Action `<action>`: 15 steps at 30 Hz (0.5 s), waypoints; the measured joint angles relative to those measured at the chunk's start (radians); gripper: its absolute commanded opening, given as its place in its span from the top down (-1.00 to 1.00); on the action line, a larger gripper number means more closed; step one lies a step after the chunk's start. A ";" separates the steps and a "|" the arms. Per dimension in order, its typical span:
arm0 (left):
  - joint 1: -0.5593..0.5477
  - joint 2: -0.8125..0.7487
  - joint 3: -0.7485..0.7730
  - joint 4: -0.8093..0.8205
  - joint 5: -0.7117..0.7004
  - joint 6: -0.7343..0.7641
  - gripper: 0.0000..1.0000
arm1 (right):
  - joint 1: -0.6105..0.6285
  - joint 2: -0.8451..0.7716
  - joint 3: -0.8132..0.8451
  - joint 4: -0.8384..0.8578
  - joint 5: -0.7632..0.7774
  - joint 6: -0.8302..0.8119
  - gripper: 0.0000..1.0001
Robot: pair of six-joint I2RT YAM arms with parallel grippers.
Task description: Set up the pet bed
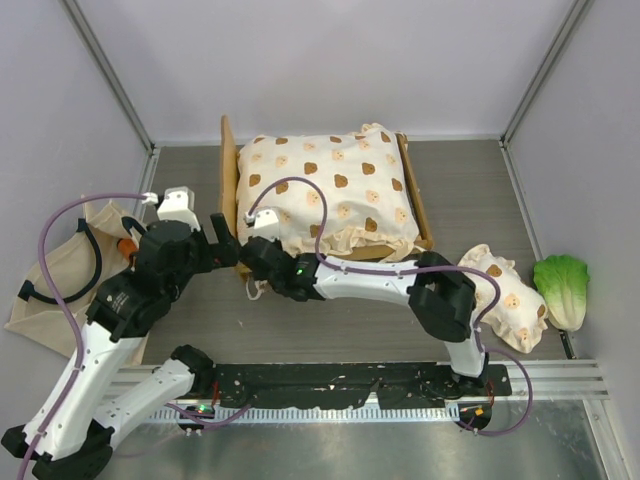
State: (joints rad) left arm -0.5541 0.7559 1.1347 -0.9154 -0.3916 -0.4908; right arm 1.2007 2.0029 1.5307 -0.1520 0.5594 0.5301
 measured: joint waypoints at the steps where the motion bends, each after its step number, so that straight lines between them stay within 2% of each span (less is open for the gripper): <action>1: 0.001 0.000 0.000 0.008 0.008 0.006 -0.99 | -0.009 -0.023 -0.012 0.007 -0.004 -0.004 0.99; 9: 0.001 0.011 0.000 0.050 0.140 0.081 -0.99 | -0.160 -0.175 -0.027 0.085 -0.097 -0.008 0.99; 15: 0.001 0.076 -0.002 0.130 0.279 0.137 -0.97 | -0.283 -0.185 -0.039 0.130 -0.237 0.003 0.99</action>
State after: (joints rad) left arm -0.5533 0.8318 1.1332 -0.7853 -0.1123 -0.3538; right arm 0.9173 1.8179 1.4921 -0.0219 0.3229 0.5335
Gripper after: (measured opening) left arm 0.996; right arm 0.032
